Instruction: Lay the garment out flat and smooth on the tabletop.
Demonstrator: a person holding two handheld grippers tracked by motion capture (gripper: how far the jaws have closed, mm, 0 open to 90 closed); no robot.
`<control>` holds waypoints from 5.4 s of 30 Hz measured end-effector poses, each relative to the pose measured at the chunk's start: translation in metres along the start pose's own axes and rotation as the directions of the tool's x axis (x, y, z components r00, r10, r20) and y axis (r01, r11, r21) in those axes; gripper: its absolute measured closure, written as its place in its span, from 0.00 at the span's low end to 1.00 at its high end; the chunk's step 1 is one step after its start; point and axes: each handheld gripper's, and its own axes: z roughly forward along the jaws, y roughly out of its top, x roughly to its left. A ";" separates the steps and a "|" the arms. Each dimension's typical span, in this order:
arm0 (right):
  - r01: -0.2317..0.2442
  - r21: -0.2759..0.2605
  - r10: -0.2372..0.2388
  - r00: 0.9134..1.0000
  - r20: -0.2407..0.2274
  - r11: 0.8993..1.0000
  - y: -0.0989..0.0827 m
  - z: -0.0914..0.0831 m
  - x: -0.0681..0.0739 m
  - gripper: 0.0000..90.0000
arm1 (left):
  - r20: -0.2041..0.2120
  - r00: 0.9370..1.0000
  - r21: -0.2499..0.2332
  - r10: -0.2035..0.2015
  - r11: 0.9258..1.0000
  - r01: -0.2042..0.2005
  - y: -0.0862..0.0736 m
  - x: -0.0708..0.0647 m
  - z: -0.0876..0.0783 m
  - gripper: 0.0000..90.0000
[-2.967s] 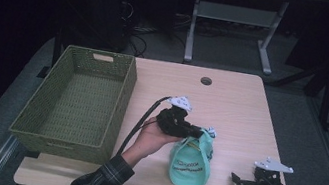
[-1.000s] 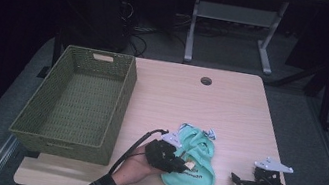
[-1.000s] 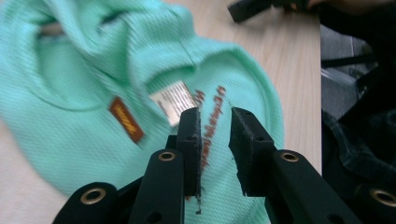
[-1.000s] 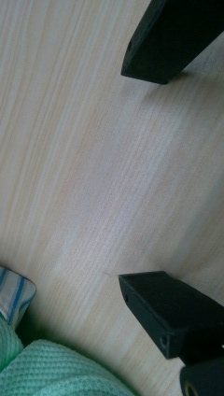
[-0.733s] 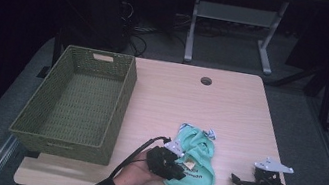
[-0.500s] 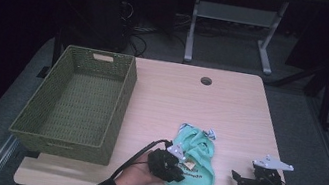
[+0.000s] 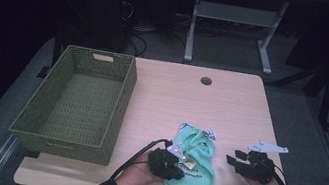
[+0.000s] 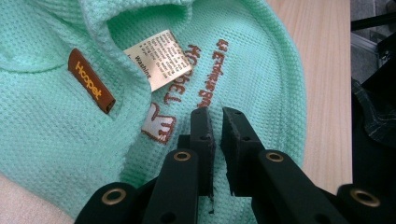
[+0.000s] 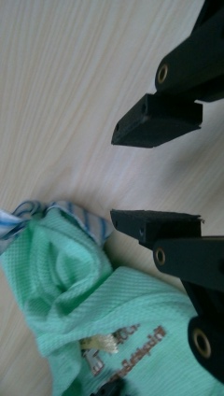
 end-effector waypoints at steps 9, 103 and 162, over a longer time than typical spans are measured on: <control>0.009 0.012 -0.008 0.997 -0.072 1.000 0.017 0.021 0.000 0.72 | 0.003 1.000 -0.001 0.003 1.000 -0.003 0.000 0.001 0.000 0.91; 0.013 -0.040 -0.022 0.974 -0.225 0.999 0.055 0.074 0.002 0.63 | 0.004 1.000 0.010 0.019 1.000 -0.019 0.000 0.001 0.000 0.92; -0.008 -0.049 0.003 0.994 -0.110 0.999 0.041 0.037 -0.032 0.82 | -0.108 0.994 -0.026 -0.013 1.000 0.010 0.000 0.016 -0.045 0.86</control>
